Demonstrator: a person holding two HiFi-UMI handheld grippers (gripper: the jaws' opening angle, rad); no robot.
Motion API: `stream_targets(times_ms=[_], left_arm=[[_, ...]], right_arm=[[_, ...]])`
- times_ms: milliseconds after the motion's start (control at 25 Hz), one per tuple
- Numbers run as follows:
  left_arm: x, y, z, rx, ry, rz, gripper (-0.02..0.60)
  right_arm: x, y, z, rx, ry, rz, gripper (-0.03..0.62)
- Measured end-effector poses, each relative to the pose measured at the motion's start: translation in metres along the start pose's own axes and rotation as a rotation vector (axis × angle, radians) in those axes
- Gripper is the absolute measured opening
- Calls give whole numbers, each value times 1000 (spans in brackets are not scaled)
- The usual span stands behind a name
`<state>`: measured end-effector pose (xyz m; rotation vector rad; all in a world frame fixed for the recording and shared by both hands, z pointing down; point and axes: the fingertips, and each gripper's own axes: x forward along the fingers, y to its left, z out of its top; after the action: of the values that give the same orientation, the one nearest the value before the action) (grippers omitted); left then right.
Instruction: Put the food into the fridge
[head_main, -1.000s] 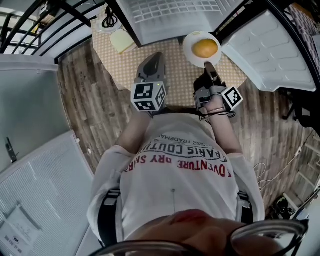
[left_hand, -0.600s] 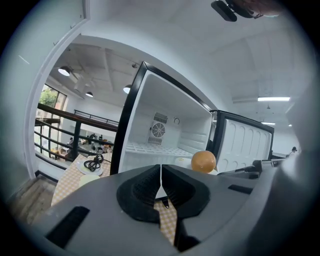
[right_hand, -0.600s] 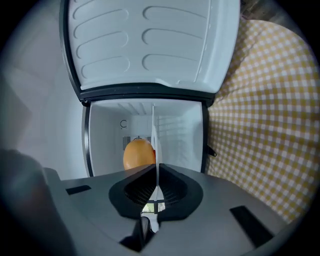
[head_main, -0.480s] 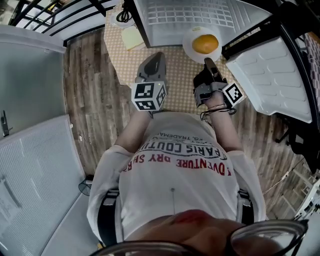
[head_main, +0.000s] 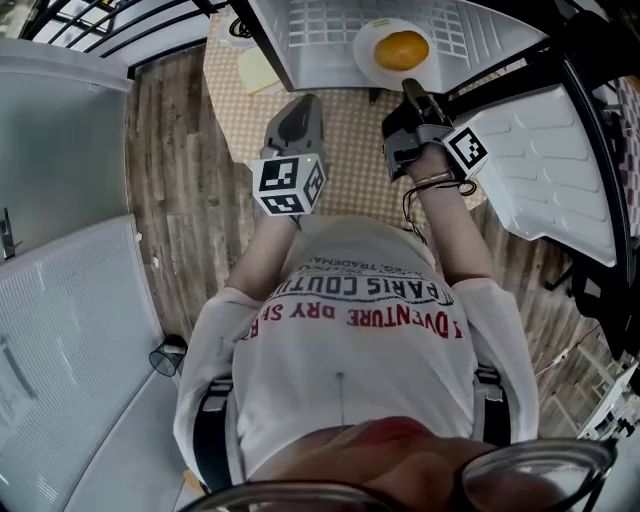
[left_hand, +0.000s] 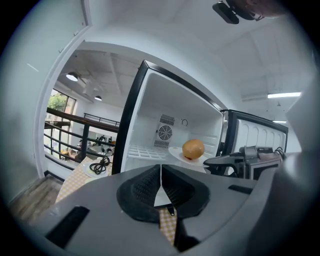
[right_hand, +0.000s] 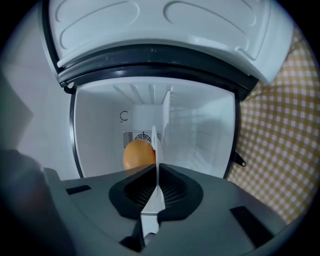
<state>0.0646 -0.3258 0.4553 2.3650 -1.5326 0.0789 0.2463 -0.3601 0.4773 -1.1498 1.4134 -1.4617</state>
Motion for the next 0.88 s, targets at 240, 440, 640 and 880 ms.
stream_targets(times_ms=[240,440,640,880], left_arm=[[8,1,-12,-3,32,23,28],[14,6,-15,-18,39,48,28],[18,10,-17,-15,45,67,28],[24,10,-22,-26,59,73,28]], right_arm=[[29,-7,15,25,-2,-22,35],[50,-5,22,25,8,-22,35],[62,-7,27,55,-2,-45,35],[74,-9,27,68,-4,-71,35]])
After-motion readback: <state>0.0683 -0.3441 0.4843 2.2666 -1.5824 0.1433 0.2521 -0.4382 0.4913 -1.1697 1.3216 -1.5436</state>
